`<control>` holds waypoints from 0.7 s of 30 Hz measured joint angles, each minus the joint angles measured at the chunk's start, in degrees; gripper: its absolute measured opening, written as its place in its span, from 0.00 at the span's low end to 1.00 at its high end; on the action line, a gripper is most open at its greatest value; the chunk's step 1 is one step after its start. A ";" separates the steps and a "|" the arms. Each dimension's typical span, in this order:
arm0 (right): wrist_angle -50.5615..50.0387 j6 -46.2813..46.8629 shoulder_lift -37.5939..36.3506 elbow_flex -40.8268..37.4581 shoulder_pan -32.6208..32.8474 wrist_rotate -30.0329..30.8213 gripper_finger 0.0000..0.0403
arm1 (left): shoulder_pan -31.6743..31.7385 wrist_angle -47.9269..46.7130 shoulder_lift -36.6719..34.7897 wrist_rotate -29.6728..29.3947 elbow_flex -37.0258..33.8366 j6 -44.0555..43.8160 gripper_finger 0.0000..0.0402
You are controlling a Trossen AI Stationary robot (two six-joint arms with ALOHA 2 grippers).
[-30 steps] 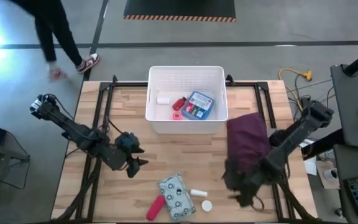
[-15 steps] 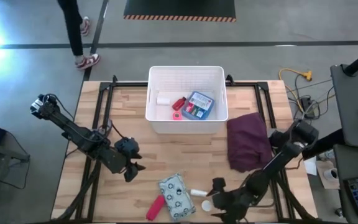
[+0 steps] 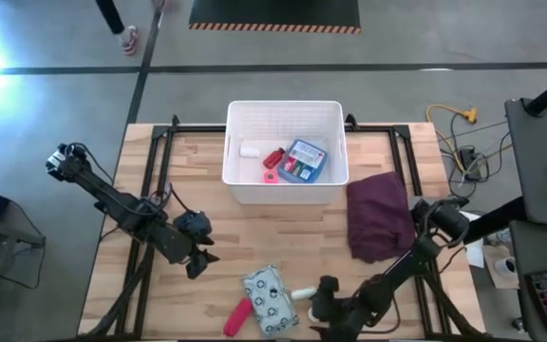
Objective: Pick & place medical supplies in basket/bin
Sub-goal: Put the orange pill bottle into the white bin
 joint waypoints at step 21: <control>-14.07 -4.31 -14.35 -1.71 -9.42 6.61 0.45 | 0.00 -4.24 -1.25 0.05 -0.03 1.05 0.60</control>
